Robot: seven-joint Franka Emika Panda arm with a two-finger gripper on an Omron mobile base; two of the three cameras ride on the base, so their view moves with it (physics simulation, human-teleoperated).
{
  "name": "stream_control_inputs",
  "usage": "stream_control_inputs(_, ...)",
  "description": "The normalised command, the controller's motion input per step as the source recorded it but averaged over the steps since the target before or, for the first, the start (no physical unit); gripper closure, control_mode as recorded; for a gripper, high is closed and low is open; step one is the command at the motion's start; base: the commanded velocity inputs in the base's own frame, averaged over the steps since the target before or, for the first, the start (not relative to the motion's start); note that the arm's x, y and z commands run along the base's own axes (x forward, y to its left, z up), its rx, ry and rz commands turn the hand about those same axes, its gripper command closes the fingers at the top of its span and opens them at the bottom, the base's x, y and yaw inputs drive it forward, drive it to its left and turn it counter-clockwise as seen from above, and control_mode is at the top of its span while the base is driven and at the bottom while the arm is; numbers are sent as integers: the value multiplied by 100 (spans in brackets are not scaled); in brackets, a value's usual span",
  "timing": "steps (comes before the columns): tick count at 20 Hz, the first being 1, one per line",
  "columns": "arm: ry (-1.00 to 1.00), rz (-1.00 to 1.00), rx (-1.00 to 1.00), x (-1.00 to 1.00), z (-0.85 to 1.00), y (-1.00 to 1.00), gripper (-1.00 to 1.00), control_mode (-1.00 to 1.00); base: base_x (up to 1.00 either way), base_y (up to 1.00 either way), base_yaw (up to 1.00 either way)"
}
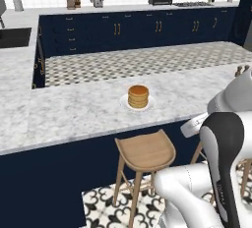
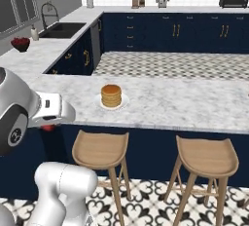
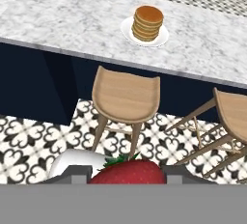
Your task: Take the strawberry from the fridge and place it on top of the pancake, located on the dining counter.
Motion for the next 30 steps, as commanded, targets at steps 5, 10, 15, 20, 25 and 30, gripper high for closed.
stream_control_inputs(5, 0, 0, 0, 0, 0, 0, 100, 100, 68, 1, -2)
stream_control_inputs(10, 0, 0, 0, 0, 0, 0, 100, 100, 77, 10, -3)
stream_control_inputs(15, 0, 0, 0, 0, 0, 0, 100, 100, 62, 8, -3)
stream_control_inputs(20, 2, 0, 0, 53, 0, 0, 100, -100, 9, 0, 0)
stream_control_inputs(25, 19, -5, 0, 100, 4, 0, 100, -100, 0, 0, 0)
stream_control_inputs(30, 24, -3, 0, 100, 1, 0, 100, -100, 0, 0, 0)
